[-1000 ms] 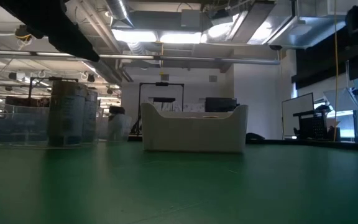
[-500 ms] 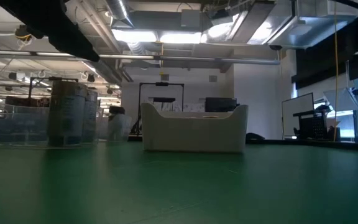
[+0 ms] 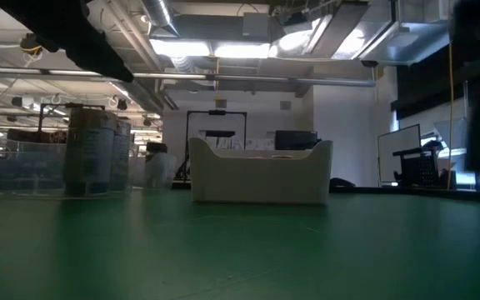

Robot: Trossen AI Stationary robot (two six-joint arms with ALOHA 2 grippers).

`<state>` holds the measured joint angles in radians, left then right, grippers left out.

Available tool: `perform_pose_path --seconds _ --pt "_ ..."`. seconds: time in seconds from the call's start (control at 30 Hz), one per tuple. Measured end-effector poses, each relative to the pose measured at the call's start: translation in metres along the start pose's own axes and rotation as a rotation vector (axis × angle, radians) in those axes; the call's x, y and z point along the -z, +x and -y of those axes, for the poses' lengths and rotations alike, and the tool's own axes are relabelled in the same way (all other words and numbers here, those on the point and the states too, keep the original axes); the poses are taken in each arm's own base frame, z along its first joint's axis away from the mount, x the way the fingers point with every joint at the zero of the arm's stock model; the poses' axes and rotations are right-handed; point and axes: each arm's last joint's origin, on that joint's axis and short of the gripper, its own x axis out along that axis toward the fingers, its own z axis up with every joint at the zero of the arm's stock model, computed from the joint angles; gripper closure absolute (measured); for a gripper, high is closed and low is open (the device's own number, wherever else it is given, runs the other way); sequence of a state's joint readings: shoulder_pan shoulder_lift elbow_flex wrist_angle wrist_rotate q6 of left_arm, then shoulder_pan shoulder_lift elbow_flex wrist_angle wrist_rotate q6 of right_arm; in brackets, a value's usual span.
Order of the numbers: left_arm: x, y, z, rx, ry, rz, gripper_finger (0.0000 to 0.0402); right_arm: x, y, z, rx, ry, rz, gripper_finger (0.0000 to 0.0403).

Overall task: Sort spices by type
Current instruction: Put the top black seasoning can into the top white bin

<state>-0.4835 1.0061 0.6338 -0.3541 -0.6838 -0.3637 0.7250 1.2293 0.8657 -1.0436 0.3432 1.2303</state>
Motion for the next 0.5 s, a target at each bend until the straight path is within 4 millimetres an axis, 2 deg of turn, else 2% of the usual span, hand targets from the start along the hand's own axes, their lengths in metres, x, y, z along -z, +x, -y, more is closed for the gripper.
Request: perform_pose_path --seconds 0.23,0.37,0.5 --pt "0.000 0.000 0.000 0.001 0.000 0.002 0.0079 -0.044 -0.030 -0.008 -0.003 -0.022 0.291 0.0265" --pt "0.000 0.000 0.000 0.000 0.000 0.002 0.0079 -0.073 -0.037 -0.006 0.017 -0.072 0.403 0.0269" --pt "0.000 0.000 0.000 -0.001 0.007 0.002 0.0079 -0.105 -0.034 0.001 0.021 -0.111 0.492 0.0265"
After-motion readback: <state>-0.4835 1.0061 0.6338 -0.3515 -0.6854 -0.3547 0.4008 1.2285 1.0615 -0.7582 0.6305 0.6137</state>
